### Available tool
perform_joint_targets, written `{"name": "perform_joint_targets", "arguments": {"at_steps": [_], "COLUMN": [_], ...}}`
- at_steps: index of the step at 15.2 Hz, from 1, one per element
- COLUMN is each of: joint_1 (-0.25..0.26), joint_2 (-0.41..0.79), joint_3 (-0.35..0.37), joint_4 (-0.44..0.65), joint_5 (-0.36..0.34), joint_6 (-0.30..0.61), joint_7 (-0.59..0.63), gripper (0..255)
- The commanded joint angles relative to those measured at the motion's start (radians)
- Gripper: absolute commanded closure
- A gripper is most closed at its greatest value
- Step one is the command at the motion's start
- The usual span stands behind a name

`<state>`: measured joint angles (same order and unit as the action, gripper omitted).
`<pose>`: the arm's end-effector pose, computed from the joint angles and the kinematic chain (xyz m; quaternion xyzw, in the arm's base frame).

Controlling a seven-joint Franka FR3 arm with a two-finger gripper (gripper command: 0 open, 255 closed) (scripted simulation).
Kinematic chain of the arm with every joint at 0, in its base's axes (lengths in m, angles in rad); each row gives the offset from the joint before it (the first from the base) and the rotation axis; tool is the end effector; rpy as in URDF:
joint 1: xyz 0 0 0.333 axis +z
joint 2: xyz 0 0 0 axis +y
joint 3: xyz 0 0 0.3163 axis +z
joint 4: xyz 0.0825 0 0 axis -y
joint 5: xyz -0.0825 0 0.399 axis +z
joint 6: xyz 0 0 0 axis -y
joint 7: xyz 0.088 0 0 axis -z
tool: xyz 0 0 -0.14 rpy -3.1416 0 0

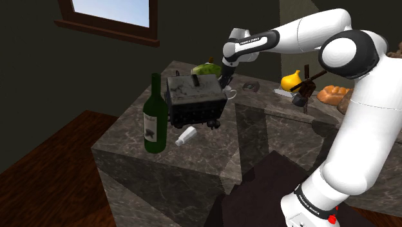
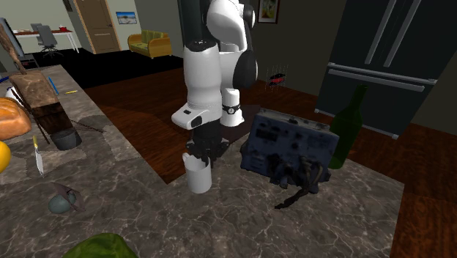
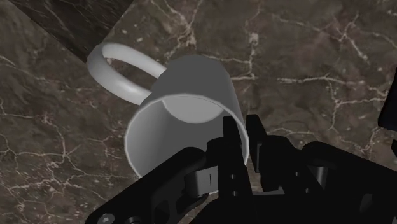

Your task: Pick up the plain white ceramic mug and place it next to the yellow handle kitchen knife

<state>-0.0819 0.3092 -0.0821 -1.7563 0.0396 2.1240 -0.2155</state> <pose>0.6533 -0.1019 0.3584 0.9994 0.0181 0.0302 0.0010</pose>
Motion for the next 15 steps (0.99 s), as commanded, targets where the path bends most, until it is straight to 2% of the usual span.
{"name": "perform_joint_targets", "arguments": {"at_steps": [1, 15], "joint_1": [-0.001, -0.001], "joint_2": [-0.012, -0.054], "joint_3": [-0.001, -0.003], "joint_4": [0.009, 0.141], "joint_5": [-0.001, -0.007], "joint_6": [-0.021, -0.195], "joint_7": [-0.001, 0.004], "gripper": [255, 255]}}
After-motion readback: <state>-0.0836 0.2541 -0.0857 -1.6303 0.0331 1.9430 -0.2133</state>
